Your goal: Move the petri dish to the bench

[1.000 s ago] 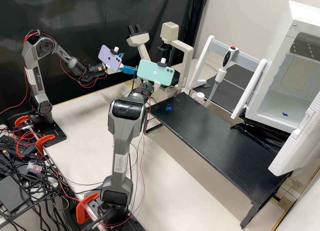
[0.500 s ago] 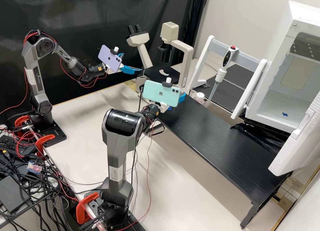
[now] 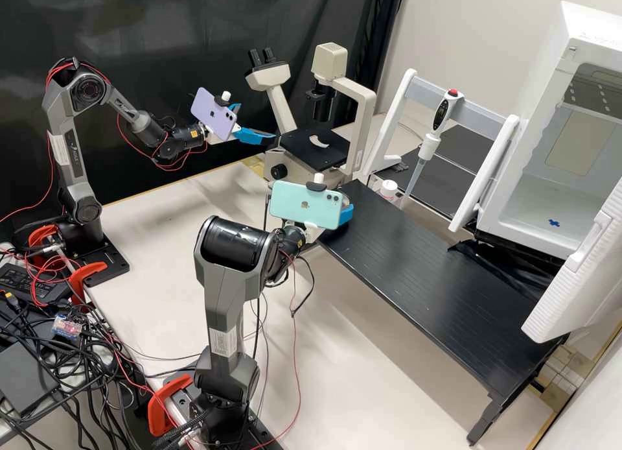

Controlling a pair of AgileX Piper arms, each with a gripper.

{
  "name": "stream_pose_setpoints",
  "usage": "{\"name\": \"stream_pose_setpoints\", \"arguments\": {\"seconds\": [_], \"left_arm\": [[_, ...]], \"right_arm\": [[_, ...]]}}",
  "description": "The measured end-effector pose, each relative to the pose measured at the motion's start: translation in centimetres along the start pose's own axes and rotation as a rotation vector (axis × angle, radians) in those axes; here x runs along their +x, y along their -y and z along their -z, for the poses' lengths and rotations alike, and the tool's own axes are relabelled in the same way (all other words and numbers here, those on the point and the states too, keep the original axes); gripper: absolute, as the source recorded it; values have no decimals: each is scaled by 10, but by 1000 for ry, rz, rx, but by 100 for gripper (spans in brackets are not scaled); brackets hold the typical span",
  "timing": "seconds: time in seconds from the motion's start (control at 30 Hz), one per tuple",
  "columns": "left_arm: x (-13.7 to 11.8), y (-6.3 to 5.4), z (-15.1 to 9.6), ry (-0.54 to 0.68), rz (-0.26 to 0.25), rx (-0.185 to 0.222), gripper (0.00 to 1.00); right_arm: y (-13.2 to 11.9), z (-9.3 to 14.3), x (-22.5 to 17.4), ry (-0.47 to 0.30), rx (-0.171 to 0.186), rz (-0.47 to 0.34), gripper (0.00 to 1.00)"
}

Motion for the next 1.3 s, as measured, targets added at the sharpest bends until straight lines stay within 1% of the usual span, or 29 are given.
{"name": "stream_pose_setpoints", "arguments": {"seconds": [0.03, 0.43, 0.53, 0.57, 0.73, 0.8, 0.93, 0.97, 1.0, 1.03, 1.13, 1.17, 1.2, 1.27, 1.3], "left_arm": [[0, 0, 0, 0, 0, 0, 100], [0, 0, 0, 0, 0, 0, 100], [0, 0, 0, 0, 0, 0, 100], [0, 0, 0, 0, 0, 0, 100], [0, 0, 0, 0, 0, 0, 100], [0, 0, 0, 0, 0, 0, 100], [0, 0, 0, 0, 0, 0, 100], [0, 0, 0, 0, 0, 0, 100], [0, 0, 0, 0, 0, 0, 100], [0, 0, 0, 0, 0, 0, 100], [0, 0, 0, 0, 0, 0, 100], [0, 0, 0, 0, 0, 0, 100], [0, 0, 0, 0, 0, 0, 100], [0, 0, 0, 0, 0, 0, 100], [0, 0, 0, 0, 0, 0, 100]], "right_arm": [[0, 0, 0, 0, 0, -1, 100], [0, -2, -5, -6, -6, -19, 100], [-2, -1, -6, -11, -15, -27, 100], [-1, -2, -8, -9, -21, -24, 100], [-5, -2, -18, -21, -20, -34, 100], [-8, -1, -25, -36, -21, -48, 100], [-24, -3, -45, -112, 13, -107, 100], [-30, -2, -52, -155, 28, -139, 100], [-37, -3, -61, -193, 34, -180, 100], [-40, -5, -65, -203, 46, -200, 100], [-55, -9, -89, -268, 87, -331, 100], [-58, -10, -94, -275, 99, -363, 100], [-63, -13, -102, -281, 115, -425, 100], [-66, -17, -110, -280, 135, -472, 100], [-67, -20, -112, -278, 155, -487, 100]]}}
